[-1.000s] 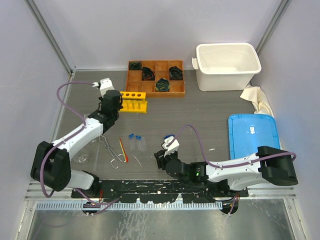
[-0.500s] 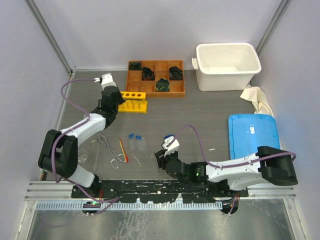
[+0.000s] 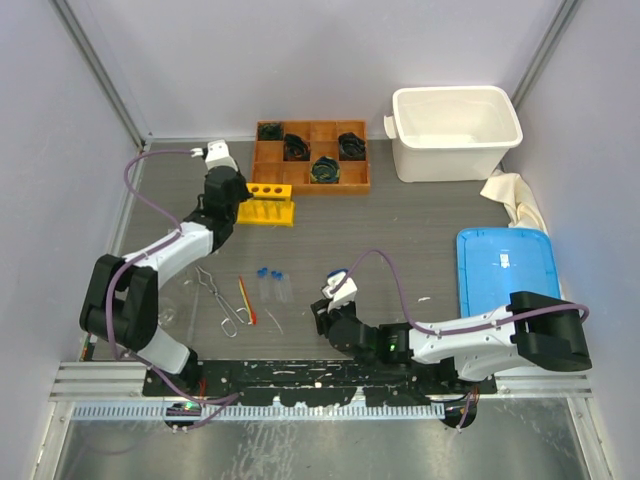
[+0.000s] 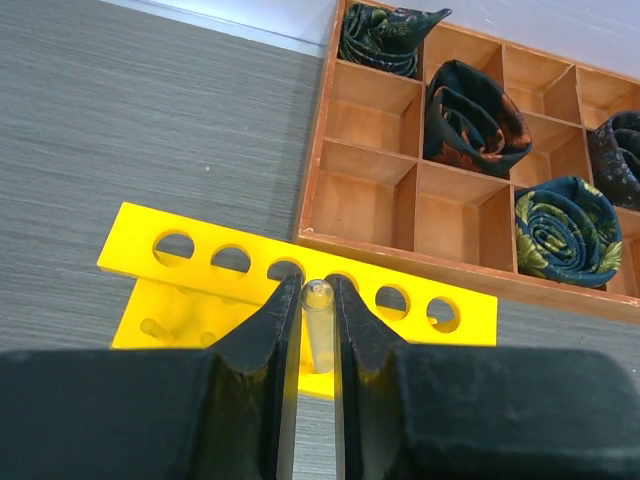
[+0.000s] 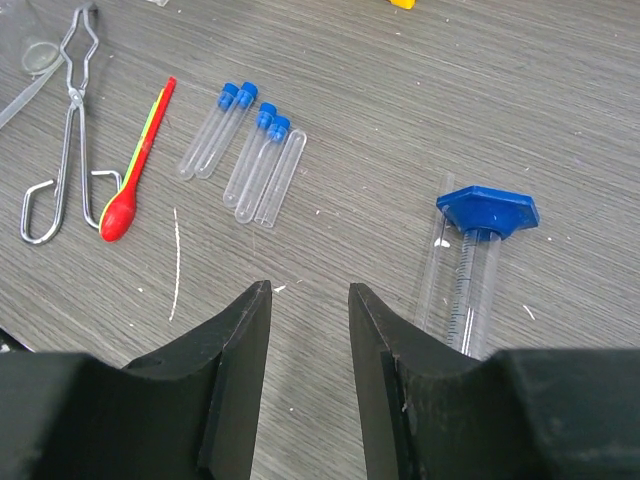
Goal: Organize the chemistry lab equipment
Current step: Insert the test tube into the slot of the test tube rack, then pick up the test tube at the center of the board.
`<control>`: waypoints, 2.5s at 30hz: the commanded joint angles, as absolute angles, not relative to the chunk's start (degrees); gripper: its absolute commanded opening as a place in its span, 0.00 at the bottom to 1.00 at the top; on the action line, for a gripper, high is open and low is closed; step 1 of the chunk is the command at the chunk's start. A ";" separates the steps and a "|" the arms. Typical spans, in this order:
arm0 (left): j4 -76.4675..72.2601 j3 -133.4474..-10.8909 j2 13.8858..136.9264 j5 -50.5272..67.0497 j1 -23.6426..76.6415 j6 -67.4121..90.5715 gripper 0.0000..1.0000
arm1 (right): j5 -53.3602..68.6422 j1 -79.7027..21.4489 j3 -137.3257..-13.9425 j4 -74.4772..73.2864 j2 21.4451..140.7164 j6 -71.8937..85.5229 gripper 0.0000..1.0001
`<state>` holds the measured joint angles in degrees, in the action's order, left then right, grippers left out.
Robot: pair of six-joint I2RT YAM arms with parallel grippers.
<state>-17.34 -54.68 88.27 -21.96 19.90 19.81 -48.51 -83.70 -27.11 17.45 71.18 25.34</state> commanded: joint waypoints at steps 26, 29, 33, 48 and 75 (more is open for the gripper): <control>-25.22 -56.14 94.40 -28.83 25.92 10.14 0.02 | -49.83 -82.53 -27.38 18.67 69.44 25.57 0.43; -25.65 -55.75 94.79 -30.28 26.65 9.29 0.08 | -49.75 -82.46 -27.34 18.71 69.48 25.72 0.43; -26.50 -54.80 94.37 -30.95 27.04 9.20 0.18 | -49.64 -82.46 -27.08 18.72 69.43 25.96 0.43; -19.47 -51.48 83.83 -33.33 28.65 14.94 0.48 | -48.61 -82.37 -28.04 17.57 69.70 27.98 0.43; 25.85 -28.41 26.85 -9.27 34.19 38.79 0.44 | -22.68 -67.40 -60.47 -3.05 103.22 31.55 0.36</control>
